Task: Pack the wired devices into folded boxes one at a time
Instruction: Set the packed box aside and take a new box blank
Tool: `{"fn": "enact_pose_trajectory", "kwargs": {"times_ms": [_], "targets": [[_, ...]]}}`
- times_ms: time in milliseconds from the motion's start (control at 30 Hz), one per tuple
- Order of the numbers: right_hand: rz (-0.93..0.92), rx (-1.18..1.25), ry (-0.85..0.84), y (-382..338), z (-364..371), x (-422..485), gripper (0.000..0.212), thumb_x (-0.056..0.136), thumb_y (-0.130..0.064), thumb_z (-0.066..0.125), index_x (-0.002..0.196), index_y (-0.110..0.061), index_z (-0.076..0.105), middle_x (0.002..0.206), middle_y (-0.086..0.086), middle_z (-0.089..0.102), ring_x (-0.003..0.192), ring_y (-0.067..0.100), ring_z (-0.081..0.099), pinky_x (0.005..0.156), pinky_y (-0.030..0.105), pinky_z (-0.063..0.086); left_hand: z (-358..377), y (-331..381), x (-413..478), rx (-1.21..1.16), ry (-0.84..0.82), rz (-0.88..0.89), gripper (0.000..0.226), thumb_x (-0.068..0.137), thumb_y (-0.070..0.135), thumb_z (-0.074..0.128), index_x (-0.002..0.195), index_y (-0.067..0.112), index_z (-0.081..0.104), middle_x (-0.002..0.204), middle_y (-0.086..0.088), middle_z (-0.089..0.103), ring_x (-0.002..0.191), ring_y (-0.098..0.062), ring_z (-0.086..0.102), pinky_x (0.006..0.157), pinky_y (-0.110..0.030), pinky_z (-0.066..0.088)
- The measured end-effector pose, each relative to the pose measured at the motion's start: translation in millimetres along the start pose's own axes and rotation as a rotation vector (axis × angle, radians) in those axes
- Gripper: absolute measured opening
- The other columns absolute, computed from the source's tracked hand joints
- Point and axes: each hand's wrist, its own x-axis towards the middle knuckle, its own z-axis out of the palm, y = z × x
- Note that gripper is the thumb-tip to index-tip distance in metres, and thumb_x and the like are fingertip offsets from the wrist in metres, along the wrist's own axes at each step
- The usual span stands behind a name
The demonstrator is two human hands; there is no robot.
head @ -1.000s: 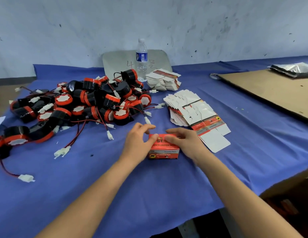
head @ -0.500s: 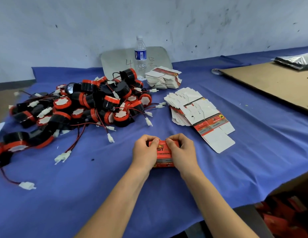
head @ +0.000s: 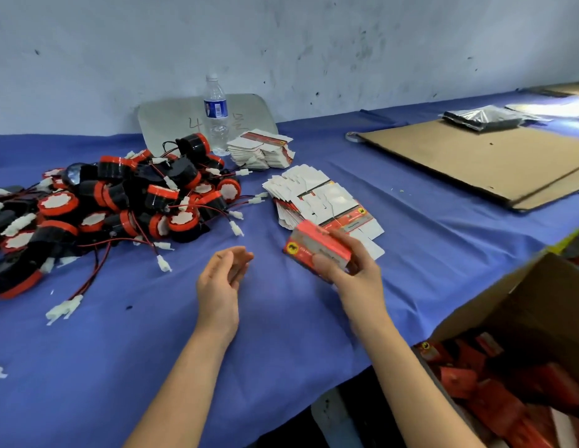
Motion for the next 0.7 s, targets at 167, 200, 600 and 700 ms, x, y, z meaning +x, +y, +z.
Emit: {"fn": "enact_pose_trajectory", "kwargs": {"times_ms": [167, 200, 600, 700], "targets": [[0.025, 0.789, 0.894, -26, -46, 22, 0.036, 0.097, -0.029, 0.057, 0.127, -0.016, 0.043, 0.108, 0.006, 0.06, 0.078, 0.019, 0.065, 0.075, 0.025, 0.056, -4, -1, 3, -0.042, -0.033, 0.004, 0.035, 0.099, 0.0, 0.031, 0.086, 0.011, 0.061, 0.087, -0.008, 0.065, 0.084, -0.011, 0.069, 0.086, -0.024, 0.052], [0.002, 0.869, 0.973, -30, -56, 25, 0.039, 0.098, -0.031, 0.055, 0.13, -0.018, 0.038, 0.103, 0.007, 0.059, 0.079, 0.022, 0.066, 0.079, 0.027, 0.057, -4, -2, 3, -0.039, -0.038, 0.004, 0.036, 0.099, -0.001, 0.03, 0.086, 0.011, 0.061, 0.087, -0.009, 0.064, 0.084, -0.012, 0.069, 0.084, -0.024, 0.052], [0.099, -0.802, 0.126, 20, -23, 63, 0.094, 0.075, -0.043, 0.078, 0.149, -0.032, 0.022, 0.156, 0.006, 0.023, 0.146, 0.021, 0.016, 0.117, 0.043, 0.014, -3, 0, 0, 0.008, -0.047, 0.004, 0.032, 0.102, 0.007, 0.034, 0.085, 0.011, 0.061, 0.069, 0.0, 0.071, 0.083, -0.013, 0.069, 0.083, -0.028, 0.05], [0.109, -1.145, -0.029, 32, -18, 68, 0.065, 0.086, -0.051, 0.061, 0.143, -0.032, 0.038, 0.148, 0.001, 0.039, 0.142, 0.024, 0.026, 0.118, 0.051, 0.006, -2, 1, -1, 0.008, -0.045, -0.003, 0.032, 0.102, 0.007, 0.034, 0.085, 0.011, 0.062, 0.069, -0.001, 0.071, 0.082, -0.014, 0.069, 0.082, -0.028, 0.049]]}}
